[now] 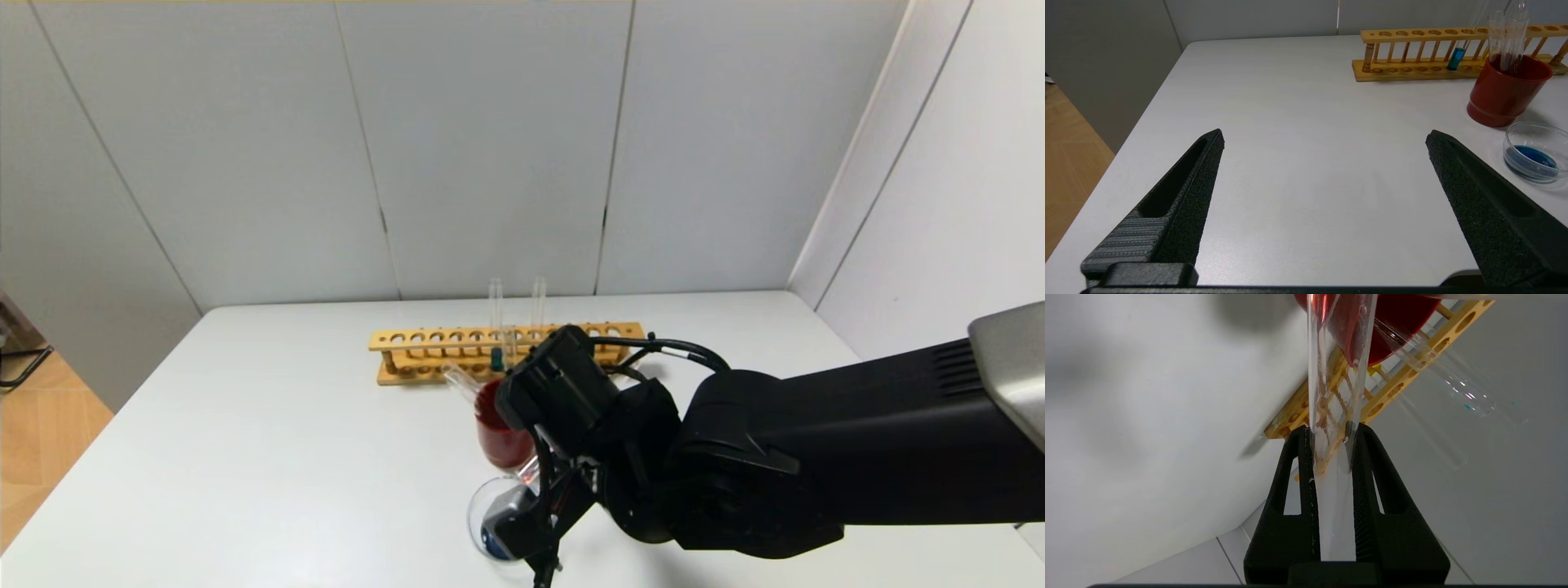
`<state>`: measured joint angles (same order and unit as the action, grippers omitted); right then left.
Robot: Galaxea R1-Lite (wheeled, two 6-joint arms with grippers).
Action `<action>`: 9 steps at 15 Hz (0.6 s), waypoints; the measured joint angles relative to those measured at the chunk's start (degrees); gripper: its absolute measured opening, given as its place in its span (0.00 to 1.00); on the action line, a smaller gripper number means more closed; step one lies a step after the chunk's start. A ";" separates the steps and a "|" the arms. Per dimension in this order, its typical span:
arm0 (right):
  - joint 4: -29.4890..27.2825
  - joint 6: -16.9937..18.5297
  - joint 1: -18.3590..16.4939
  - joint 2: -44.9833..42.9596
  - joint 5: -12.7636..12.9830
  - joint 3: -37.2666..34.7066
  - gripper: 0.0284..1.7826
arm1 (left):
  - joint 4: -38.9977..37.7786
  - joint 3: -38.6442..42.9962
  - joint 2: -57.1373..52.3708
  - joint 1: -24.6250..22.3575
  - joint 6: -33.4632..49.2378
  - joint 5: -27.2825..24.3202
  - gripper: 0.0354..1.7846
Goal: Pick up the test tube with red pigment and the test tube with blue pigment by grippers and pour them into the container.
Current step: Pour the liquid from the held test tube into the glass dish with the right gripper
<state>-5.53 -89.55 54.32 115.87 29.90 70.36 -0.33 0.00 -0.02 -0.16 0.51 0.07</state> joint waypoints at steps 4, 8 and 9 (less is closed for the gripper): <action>0.59 -0.27 1.30 0.55 0.35 0.13 0.17 | 0.00 0.00 0.00 0.00 0.00 0.00 0.98; 0.85 -0.11 1.46 0.91 0.41 0.33 0.17 | 0.02 0.00 0.00 0.00 -0.02 0.00 0.98; 1.22 0.48 1.44 0.98 0.39 0.33 0.17 | 0.02 0.00 0.00 0.00 0.00 0.00 0.98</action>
<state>-4.32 -89.08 55.76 116.85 30.29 70.69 -0.30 0.00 -0.02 -0.16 0.51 0.07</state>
